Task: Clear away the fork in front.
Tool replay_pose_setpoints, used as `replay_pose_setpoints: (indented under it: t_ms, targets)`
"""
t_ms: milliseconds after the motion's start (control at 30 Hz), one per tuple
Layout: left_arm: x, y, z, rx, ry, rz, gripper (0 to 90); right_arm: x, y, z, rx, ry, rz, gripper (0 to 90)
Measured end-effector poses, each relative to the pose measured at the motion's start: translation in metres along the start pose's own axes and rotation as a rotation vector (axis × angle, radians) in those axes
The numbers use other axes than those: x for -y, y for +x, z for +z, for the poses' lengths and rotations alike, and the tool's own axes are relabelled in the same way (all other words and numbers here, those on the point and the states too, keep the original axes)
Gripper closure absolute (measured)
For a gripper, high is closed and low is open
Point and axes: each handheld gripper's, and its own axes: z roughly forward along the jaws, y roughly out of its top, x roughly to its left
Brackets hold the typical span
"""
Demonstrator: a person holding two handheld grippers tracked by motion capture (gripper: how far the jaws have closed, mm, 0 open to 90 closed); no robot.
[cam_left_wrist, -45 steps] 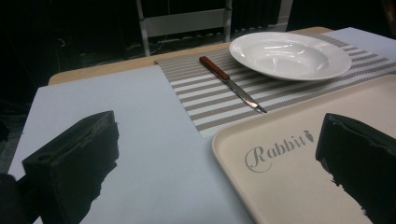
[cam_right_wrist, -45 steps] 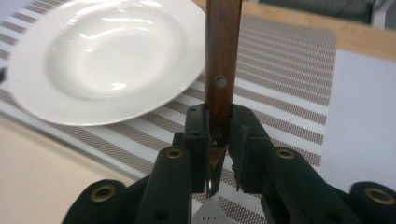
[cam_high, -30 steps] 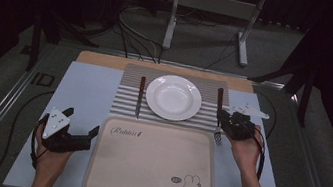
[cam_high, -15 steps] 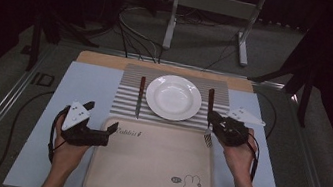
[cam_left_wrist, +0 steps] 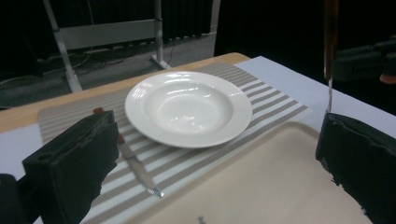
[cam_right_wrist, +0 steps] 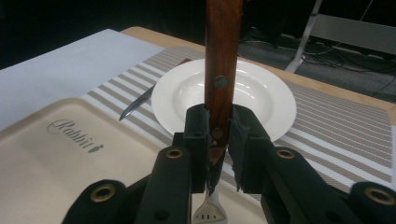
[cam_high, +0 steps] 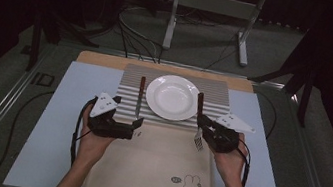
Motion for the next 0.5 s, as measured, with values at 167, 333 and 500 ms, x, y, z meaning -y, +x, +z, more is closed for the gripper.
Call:
replay_pose_setpoints:
  t_ms: [167, 333, 500]
  targets:
    - [-0.009, -0.010, 0.013, 0.021, -0.009, 0.001, 2.5, 0.003, 0.006, 0.001, -0.014, 0.007, -0.009, 77.8]
    - [-0.013, -0.020, 0.027, 0.053, -0.004, -0.001, 6.8, 0.005, 0.010, 0.001, -0.033, 0.007, 0.002, 77.8]
    - [-0.017, -0.029, 0.038, 0.086, -0.002, -0.003, 9.6, 0.005, 0.015, 0.003, -0.041, 0.009, -0.005, 77.8]
